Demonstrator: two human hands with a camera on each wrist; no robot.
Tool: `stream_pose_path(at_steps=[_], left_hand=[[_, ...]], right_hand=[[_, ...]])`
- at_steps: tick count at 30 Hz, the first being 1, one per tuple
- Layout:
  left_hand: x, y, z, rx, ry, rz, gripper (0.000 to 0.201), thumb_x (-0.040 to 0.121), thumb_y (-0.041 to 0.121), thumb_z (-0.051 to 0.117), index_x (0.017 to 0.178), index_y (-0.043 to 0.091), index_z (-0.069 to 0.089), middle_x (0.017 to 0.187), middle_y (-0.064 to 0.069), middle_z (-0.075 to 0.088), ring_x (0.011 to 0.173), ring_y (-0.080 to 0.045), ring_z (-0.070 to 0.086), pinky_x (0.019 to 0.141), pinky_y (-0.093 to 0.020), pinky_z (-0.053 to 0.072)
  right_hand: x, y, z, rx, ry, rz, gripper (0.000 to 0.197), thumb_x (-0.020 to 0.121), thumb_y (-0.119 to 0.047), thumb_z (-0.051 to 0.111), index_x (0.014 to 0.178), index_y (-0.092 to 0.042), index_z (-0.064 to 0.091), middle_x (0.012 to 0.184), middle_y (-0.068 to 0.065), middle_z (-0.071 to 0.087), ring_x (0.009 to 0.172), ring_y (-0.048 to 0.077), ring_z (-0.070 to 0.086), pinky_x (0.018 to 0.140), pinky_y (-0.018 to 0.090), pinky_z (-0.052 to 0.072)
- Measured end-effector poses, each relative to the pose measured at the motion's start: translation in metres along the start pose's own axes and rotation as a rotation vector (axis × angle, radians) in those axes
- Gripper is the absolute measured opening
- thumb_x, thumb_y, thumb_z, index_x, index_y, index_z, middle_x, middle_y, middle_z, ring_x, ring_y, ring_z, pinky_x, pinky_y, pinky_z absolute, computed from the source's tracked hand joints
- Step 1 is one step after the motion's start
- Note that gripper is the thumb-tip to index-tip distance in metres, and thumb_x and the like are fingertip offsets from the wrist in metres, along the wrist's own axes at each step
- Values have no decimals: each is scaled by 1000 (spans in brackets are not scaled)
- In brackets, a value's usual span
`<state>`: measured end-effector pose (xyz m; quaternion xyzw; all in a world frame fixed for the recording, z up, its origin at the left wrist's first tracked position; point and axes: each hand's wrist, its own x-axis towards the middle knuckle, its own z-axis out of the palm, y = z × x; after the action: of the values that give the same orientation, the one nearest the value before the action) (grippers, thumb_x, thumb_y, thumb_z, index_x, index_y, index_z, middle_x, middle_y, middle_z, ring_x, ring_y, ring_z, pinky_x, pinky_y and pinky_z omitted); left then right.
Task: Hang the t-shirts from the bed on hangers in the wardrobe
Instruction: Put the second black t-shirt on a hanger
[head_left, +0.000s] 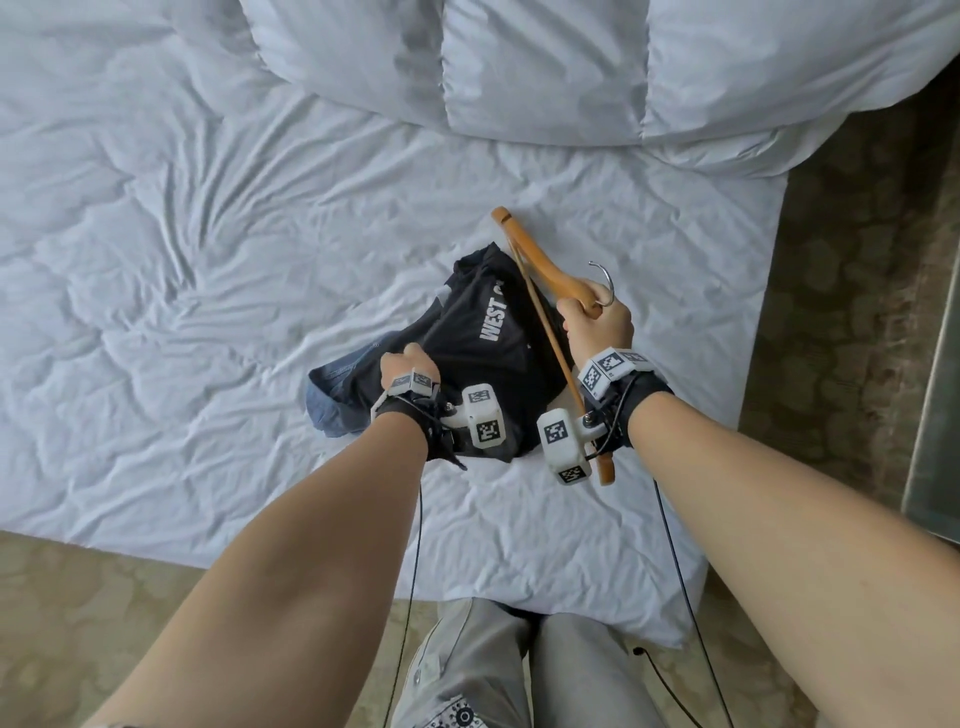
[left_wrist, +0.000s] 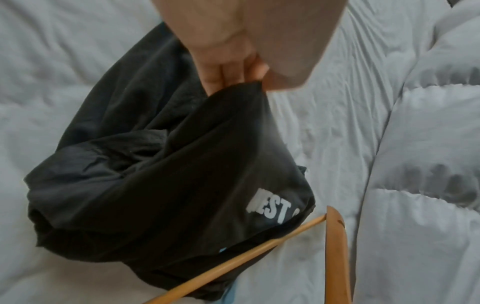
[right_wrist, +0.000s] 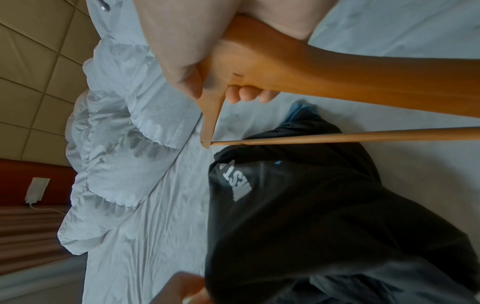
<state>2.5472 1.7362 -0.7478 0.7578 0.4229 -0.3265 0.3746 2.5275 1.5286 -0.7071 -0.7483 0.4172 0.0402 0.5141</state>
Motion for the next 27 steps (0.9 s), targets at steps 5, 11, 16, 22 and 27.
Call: stream_pose_path(at_steps=[5,11,16,22,27], left_hand=[[21,1,18,-280,-235,-79,50,64,49,53,94,13,71,109,-12,72,91,-31,67,90,-42,51],[-10,31,33,-179,-510,-54,57,74,55,76,112,12,69,109,-13,72,95,-32,71,91,-45,55],[-13,29,37,-131,-448,168,29,75,29,79,93,7,72,98,-14,74,94,-34,71,88,-50,57],[-19,36,18,-171,-451,211,35,76,30,77,105,13,69,105,-13,73,97,-33,70,89,-50,56],[-45,53,1,-46,-597,280,15,90,21,66,105,21,67,102,-1,69,94,-17,65,90,-36,51]], right_hand=[[2,-3,3,-1,-14,-13,17,81,-22,62,95,-27,70,77,6,69,71,19,65,60,22,45],[6,2,0,-22,-24,10,16,81,-21,64,95,-25,69,80,11,70,75,25,67,64,26,49],[12,3,-3,-35,-31,37,20,79,-23,64,97,-26,70,78,5,69,76,25,67,73,33,55],[9,-7,-6,-57,-76,26,21,78,-23,64,98,-27,70,84,7,71,79,24,68,71,33,55],[-3,-28,-7,-147,-250,13,27,81,-30,65,107,-36,62,91,-8,70,85,14,66,72,25,49]])
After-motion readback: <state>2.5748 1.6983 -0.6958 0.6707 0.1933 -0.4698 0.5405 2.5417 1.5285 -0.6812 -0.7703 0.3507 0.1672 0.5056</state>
